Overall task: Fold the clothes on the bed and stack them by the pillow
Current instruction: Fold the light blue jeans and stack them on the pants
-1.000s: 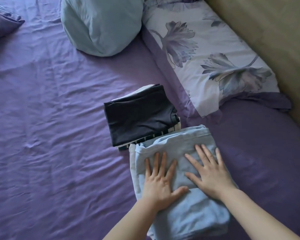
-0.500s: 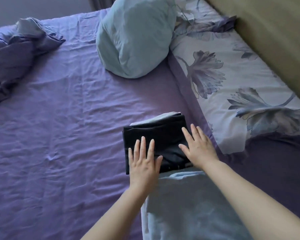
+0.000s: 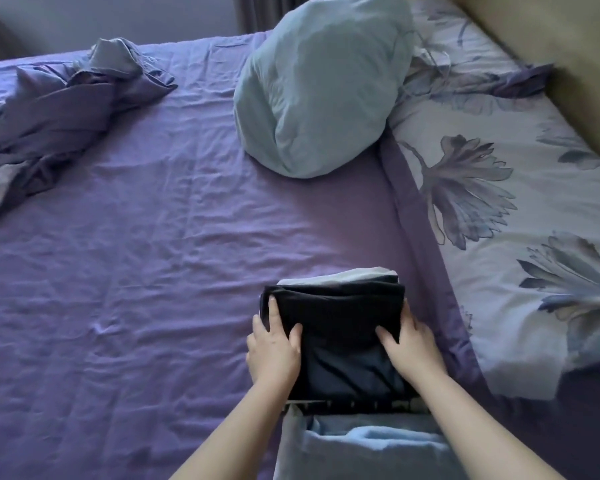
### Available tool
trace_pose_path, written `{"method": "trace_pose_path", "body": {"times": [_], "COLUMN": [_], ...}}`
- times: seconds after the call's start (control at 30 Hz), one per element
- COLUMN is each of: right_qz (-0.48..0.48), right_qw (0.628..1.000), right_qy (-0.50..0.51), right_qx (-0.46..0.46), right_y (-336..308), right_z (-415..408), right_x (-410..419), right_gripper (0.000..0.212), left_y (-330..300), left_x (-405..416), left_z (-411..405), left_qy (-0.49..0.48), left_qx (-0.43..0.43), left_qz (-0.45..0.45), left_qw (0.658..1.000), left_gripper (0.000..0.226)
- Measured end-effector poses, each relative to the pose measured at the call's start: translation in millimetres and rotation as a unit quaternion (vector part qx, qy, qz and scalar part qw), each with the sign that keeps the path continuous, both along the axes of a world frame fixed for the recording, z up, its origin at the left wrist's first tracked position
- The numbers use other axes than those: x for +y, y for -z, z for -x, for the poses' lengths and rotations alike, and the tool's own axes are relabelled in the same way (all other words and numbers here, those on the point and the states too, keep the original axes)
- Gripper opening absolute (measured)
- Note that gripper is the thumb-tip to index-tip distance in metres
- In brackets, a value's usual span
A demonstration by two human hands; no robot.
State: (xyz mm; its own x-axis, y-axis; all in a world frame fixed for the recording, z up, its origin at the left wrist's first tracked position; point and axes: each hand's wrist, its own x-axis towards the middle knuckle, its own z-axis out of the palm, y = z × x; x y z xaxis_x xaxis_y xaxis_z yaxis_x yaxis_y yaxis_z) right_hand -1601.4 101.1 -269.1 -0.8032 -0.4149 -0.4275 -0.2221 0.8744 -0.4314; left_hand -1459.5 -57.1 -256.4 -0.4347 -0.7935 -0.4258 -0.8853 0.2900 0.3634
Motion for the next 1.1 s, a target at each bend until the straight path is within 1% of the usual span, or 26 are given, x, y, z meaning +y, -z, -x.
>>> {"method": "trace_pose_path", "body": {"times": [0.13,0.27,0.37,0.5,0.57,0.67,0.73,0.9,1.1], "right_qz": [0.009,0.026,0.049,0.07,0.107,0.162,0.175,0.207,0.235], "right_qw": [1.0,0.998,0.994,0.989,0.985,0.979,0.978,0.974,0.967], "right_qy": [0.006,0.045,0.076,0.1,0.114,0.118,0.108,0.089,0.096], "right_qx": [-0.012,-0.039,-0.064,-0.08,-0.071,-0.04,-0.023,0.012,0.033], "right_y": [-1.8,-5.6,-8.4,-11.5,-13.6,-22.2,-31.8,-62.7,-111.2], "right_z": [-1.8,-3.6,-3.9,-7.0,-10.5,-14.4,-15.1,-13.4,-11.8], "right_x": [-2.2,-1.1,-1.4,-1.5,-0.8,-0.4,-1.0,-4.6,0.0], "right_gripper": [0.075,0.073,0.074,0.074,0.073,0.07,0.067,0.068,0.067], "left_y": [-3.0,-6.1,-8.1,-8.7,-8.9,-11.7,-16.4,-41.2,-93.0], "left_x": [-7.3,-18.1,-20.4,-20.3,-21.0,-22.5,-22.2,-26.2,-28.1], "left_z": [3.6,1.5,-0.3,-3.7,-6.3,-10.4,-12.5,-10.5,-3.1], "left_qy": [-0.012,-0.039,-0.037,-0.035,-0.029,-0.03,-0.035,-0.026,0.005], "left_qx": [0.01,0.061,0.082,0.073,0.077,0.118,0.149,0.181,0.225], "left_qz": [-0.029,-0.093,-0.106,-0.104,-0.104,-0.107,-0.103,-0.077,-0.053], "left_qw": [0.999,0.993,0.99,0.991,0.991,0.987,0.983,0.98,0.973], "left_gripper": [0.071,0.075,0.077,0.076,0.075,0.076,0.076,0.075,0.074]}}
